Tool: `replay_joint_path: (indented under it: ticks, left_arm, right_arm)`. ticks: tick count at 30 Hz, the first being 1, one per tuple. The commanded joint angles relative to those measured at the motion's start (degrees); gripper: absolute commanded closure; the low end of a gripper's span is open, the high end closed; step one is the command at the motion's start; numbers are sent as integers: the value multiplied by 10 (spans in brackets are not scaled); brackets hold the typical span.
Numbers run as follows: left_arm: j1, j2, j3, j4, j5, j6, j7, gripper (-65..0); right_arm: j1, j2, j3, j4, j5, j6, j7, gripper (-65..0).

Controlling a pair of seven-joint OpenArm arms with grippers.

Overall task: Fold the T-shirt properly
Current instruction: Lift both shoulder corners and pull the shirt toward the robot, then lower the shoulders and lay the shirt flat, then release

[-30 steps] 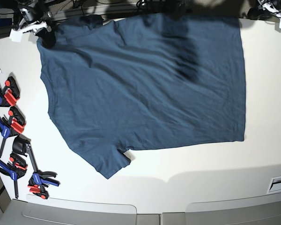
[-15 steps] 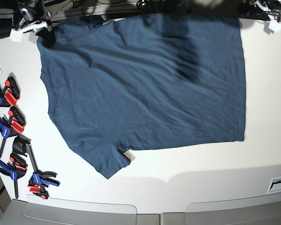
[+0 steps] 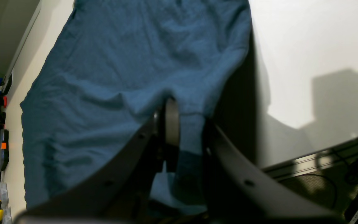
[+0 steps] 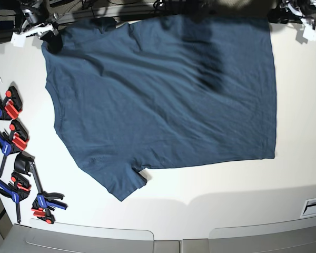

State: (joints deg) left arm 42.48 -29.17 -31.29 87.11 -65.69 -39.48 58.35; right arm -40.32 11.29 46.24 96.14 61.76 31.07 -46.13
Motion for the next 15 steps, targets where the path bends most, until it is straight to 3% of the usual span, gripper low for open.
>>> replay_joint_path:
  ticks: [1,5,15]
  left_arm:
    - [-1,-7,-6,7,8,-5,-17,-266]
    - [-18,1,-5,7,78,-5,-57,-267]
    - [-17,33,-5,7,50,-5,-23,-267]
  right_arm:
    - [-3,8,5,9,12,7,13,0]
    - [-3,7,5,9,13,7,13,0]
    - [-3,8,5,9,13,7,13,0]
